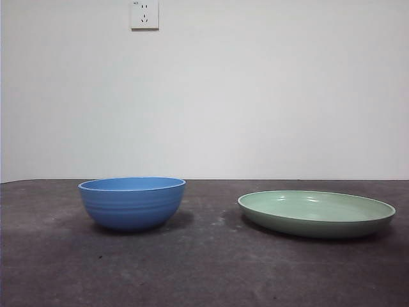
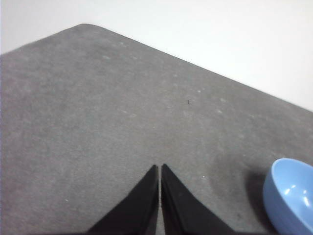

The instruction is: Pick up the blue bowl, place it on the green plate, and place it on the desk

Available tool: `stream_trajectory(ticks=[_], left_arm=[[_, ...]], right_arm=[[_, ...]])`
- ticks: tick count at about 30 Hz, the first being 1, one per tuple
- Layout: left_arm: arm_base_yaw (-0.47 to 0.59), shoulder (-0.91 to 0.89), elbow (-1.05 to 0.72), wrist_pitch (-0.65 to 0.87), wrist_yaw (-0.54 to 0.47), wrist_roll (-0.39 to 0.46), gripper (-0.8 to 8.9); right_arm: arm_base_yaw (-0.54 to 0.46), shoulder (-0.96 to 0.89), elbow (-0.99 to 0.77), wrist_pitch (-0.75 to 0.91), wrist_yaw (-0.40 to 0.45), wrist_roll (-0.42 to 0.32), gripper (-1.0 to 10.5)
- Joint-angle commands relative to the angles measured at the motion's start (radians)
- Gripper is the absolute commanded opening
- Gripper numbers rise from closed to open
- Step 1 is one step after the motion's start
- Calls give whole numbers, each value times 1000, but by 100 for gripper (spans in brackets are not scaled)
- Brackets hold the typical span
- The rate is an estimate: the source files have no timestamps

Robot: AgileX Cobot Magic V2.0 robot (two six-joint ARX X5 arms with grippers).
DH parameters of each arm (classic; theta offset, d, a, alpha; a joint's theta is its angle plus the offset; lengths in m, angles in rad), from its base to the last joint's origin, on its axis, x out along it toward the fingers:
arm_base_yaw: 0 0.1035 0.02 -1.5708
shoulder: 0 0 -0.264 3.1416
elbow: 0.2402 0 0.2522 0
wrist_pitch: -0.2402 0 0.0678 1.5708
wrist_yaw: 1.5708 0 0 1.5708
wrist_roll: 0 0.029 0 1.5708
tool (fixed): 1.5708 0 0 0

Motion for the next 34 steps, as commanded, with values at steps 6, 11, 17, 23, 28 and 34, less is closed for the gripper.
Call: stream_trajectory(ticks=[6, 11, 17, 23, 28, 34], left_arm=[[1, 0, 21, -19, 65, -148, 9], [1, 3, 88, -48, 131, -185, 9], [1, 36, 237, -176, 158, -172, 9], [1, 144, 407, -308, 247, -55, 9], [1, 286, 535, -438, 306, 79, 9], [-30, 459, 654, -558, 381, 182, 9]], right_arm=[[-1, -2, 44, -3, -5, 96, 9], [-1, 1, 134, -24, -5, 96, 8], [-1, 61, 271, -116, -6, 79, 8], [-1, 190, 443, -255, -54, 9, 8], [-1, 341, 599, -411, -124, -88, 9], [4, 506, 772, -598, -164, -207, 8]])
